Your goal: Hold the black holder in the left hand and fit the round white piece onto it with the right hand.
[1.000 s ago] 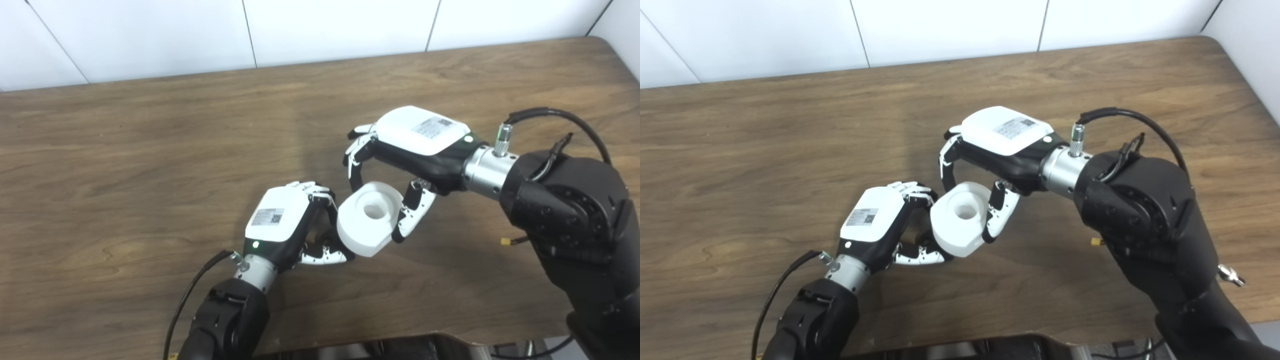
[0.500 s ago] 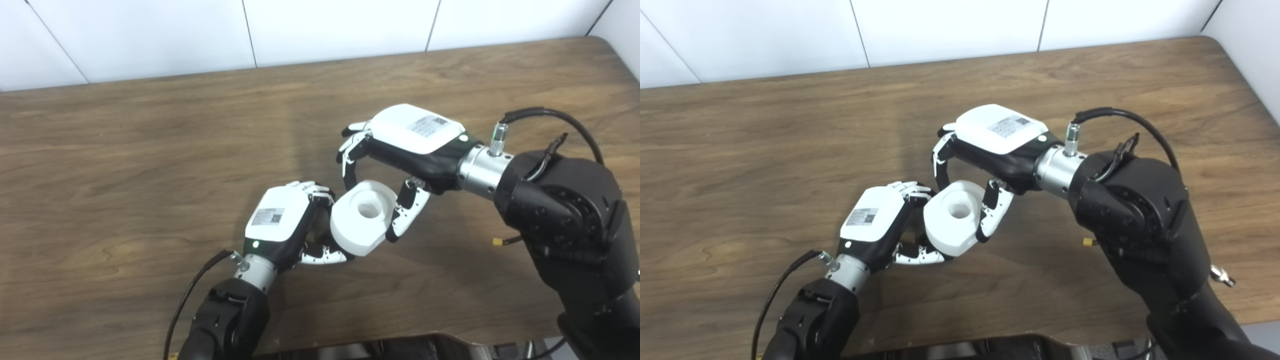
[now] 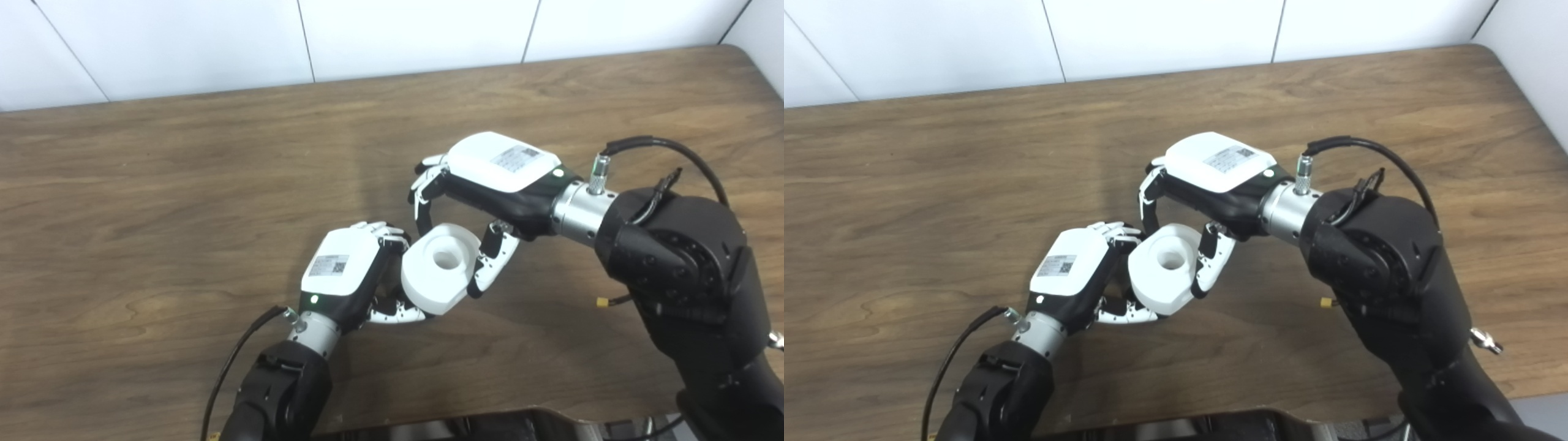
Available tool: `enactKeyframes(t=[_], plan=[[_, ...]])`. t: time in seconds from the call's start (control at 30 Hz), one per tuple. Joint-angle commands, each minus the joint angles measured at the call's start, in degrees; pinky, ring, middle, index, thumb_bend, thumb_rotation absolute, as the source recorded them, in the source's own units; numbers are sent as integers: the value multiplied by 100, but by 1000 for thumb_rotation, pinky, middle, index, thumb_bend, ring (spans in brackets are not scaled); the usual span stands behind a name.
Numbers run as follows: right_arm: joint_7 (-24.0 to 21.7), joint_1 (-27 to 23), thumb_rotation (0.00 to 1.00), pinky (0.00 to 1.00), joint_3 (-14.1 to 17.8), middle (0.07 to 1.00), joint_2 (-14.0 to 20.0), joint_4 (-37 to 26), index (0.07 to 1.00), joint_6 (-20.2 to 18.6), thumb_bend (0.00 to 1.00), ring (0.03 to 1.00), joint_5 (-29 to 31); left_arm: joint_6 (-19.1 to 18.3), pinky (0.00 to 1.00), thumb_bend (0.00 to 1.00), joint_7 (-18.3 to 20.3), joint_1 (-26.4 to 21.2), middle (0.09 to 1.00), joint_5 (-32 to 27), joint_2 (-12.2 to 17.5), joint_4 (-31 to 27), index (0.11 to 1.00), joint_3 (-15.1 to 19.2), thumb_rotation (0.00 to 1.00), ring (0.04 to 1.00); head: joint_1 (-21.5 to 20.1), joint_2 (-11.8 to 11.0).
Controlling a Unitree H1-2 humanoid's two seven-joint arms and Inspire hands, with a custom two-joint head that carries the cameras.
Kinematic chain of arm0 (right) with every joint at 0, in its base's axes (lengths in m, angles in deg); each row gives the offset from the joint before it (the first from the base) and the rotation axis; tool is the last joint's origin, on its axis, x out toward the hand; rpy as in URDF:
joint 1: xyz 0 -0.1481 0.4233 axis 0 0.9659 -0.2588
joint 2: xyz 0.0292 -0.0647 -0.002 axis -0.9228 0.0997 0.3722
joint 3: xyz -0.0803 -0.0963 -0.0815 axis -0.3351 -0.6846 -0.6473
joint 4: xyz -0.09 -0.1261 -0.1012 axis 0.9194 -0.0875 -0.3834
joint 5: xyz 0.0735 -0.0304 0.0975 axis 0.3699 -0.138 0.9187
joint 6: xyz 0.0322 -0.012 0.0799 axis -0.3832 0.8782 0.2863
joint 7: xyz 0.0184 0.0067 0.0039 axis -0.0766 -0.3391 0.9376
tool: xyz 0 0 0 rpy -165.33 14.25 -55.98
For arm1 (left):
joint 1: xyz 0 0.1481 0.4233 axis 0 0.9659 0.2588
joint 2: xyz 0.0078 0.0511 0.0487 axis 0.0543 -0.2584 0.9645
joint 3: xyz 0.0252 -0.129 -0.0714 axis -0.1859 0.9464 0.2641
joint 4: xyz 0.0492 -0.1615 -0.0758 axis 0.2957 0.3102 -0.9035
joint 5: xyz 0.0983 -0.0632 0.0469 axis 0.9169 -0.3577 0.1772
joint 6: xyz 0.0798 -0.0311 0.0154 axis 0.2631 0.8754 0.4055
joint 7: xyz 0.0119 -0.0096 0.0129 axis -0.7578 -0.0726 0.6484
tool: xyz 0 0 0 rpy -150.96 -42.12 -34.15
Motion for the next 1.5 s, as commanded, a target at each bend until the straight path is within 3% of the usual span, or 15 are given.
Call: enactKeyframes(t=[0.0, 0.63, 1.3, 1.33, 1.37, 1.4, 1.47], plan=[[210, -89, 132, 870, 59, 785, -19, -76, 482, 148, 525, 908, -21, -333, 867, 521, 349, 140, 776, 162, 82, 188, 488, 37, 53, 850, 0, 5], [474, 173, 131, 828, 28, 776, -53, 111, 483, 495, 524, 892, -189, -350, 864, 521, 373, 149, 778, 167, 83, 149, 488, 34, 53, 851, -14, 15], [494, 227, 145, 810, -1, 792, -40, 104, 490, 522, 525, 888, -134, -352, 857, 521, 371, 119, 776, 191, 85, 168, 488, 30, 54, 845, -49, 27], [459, 206, 184, 817, -10, 798, -27, 82, 549, 528, 745, 887, -156, -346, 857, 521, 361, 118, 777, 195, 87, 175, 488, 28, 54, 846, -56, 28], [421, 184, 225, 828, -19, 808, -12, 61, 593, 533, 870, 890, -173, -344, 858, 521, 358, 117, 776, 196, 87, 177, 488, 27, 54, 845, -56, 28], [388, 167, 272, 844, -22, 823, -1, 43, 636, 530, 948, 897, -185, -343, 858, 521, 351, 117, 776, 191, 85, 183, 488, 28, 53, 845, -60, 22], [312, 138, 323, 872, -11, 850, -2, -5, 688, 499, 988, 913, -220, -345, 859, 521, 354, 117, 776, 176, 81, 182, 488, 32, 53, 845, -61, 25]])
